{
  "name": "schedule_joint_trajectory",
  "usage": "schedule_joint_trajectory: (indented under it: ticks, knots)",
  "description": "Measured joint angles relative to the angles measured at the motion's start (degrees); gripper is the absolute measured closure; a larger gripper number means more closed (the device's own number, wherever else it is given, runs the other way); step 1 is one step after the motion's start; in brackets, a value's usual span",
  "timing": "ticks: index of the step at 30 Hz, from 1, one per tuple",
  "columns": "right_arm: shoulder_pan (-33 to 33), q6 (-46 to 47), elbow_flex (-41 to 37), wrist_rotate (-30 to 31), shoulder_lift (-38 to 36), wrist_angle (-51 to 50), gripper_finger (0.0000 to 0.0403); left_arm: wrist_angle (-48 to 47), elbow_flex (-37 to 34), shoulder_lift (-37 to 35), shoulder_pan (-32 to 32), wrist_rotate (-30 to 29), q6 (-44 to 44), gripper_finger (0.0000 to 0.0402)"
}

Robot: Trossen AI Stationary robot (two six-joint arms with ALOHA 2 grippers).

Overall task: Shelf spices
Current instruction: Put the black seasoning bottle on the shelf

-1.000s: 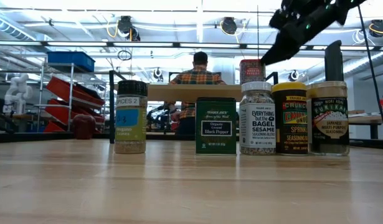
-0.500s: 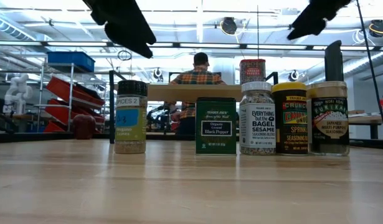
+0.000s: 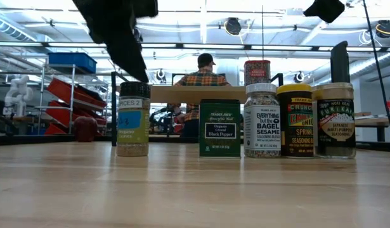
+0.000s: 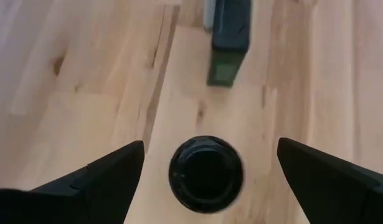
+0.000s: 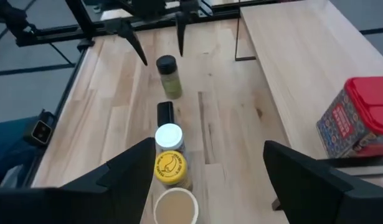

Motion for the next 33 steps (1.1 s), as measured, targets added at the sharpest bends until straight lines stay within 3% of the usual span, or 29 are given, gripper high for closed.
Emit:
schedule_joint_trajectory:
  ticks: [14, 27, 33]
  knots:
    - [4.92, -0.42, -0.02, 2.27, 3.54, 2.11, 0.0117, 0.46, 0.0, 5.36, 0.76, 1.24, 0.68, 0.0032]
    - [4.92, -0.44, -0.07, 3.58, 4.42, 2.57, 0.0117, 0.02, 0.0, 5.36, 0.78, 4.28, 0.0, 0.0159]
    - [4.92, -0.7, -0.07, 3.56, 4.43, 2.54, 0.0117, 0.05, 0.07, 5.36, 0.78, 4.86, -0.02, 0.0193]
